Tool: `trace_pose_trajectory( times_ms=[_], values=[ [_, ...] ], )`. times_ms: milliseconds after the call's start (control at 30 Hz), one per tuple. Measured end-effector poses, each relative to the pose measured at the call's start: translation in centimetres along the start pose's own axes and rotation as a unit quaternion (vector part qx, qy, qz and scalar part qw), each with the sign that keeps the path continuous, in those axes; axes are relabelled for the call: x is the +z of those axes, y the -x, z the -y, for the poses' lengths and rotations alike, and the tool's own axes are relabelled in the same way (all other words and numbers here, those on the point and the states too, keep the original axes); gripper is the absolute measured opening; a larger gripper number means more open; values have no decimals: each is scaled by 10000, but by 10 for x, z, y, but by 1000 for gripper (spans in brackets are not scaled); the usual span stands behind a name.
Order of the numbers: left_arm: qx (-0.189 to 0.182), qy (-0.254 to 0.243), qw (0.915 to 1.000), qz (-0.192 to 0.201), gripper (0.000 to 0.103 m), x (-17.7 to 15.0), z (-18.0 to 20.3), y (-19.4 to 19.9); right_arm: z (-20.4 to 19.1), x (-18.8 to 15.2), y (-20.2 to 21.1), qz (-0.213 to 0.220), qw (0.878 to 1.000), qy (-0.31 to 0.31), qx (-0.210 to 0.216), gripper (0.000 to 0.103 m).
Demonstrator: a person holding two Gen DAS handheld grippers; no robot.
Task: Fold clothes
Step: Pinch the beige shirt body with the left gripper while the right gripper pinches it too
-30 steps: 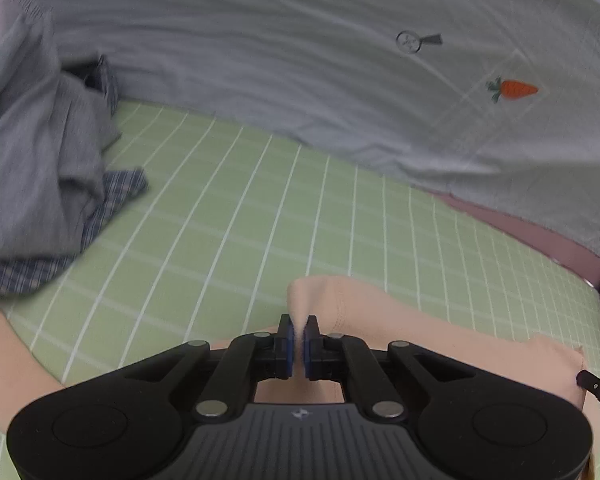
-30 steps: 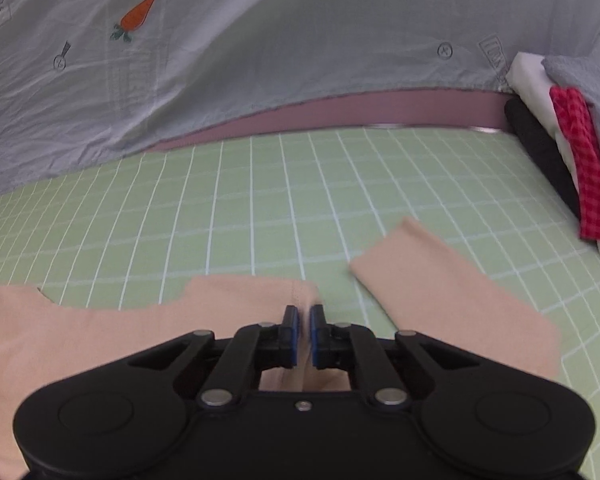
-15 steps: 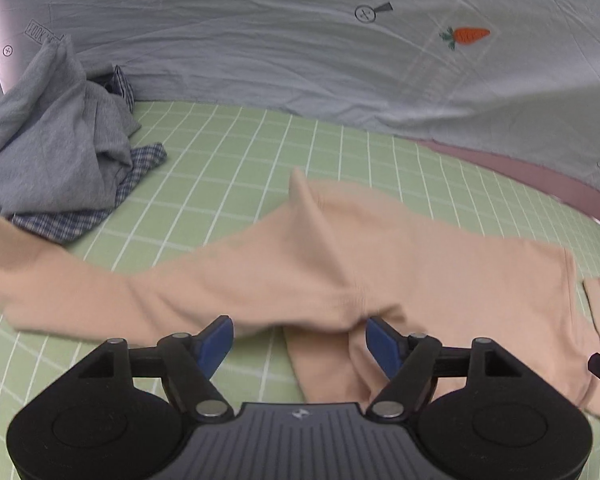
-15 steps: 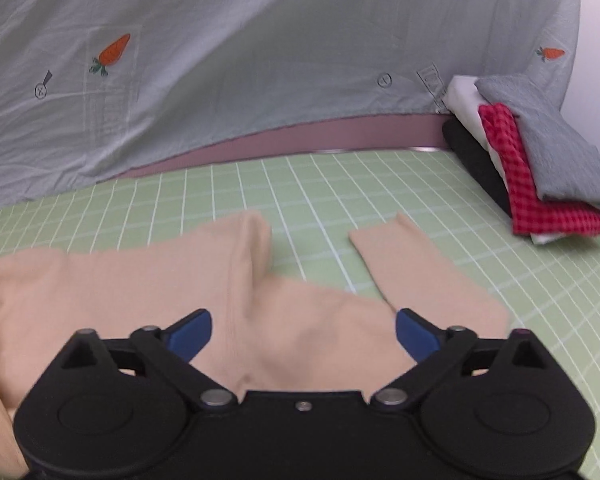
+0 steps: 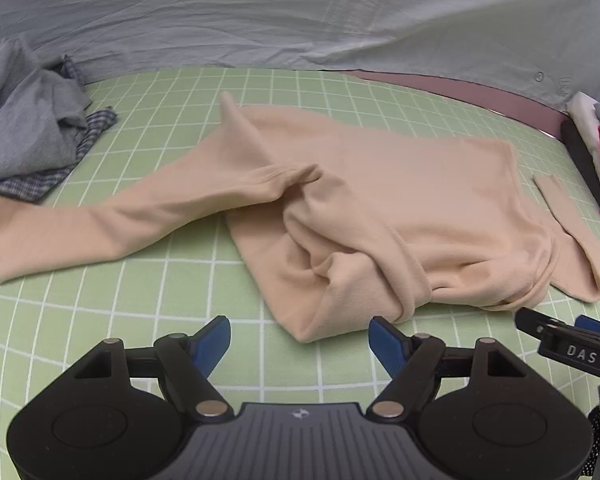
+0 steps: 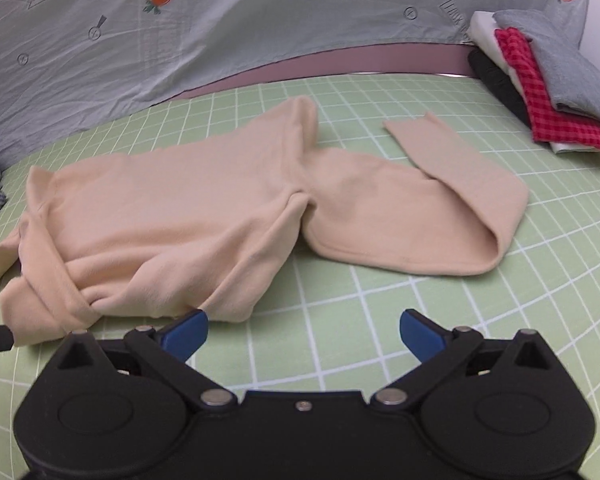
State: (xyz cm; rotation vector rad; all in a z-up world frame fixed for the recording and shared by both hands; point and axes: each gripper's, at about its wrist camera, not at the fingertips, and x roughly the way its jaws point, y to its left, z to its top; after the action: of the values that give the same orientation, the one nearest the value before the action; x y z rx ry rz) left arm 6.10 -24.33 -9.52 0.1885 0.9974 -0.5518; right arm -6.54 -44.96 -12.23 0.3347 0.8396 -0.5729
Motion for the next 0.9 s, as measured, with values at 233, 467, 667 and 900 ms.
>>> trace_pose_trajectory(
  times_ms=[233,467,667,900],
  values=[
    [-231,-344,9990,-160,58,14,7,-32,-29,11,-22,-124,9979,434,471,70],
    [-803,-400,9960,-50,8,9,10,-38,-21,30,6,162,9948,446,901,19],
    [-1531,163,9872,426,5,34,-7,23,-13,47,33,441,9901,426,1264,12],
    [-1710,809,9722,1378,8,102,-28,46,-18,132,76,1546,9736,655,1548,12]
  ],
)
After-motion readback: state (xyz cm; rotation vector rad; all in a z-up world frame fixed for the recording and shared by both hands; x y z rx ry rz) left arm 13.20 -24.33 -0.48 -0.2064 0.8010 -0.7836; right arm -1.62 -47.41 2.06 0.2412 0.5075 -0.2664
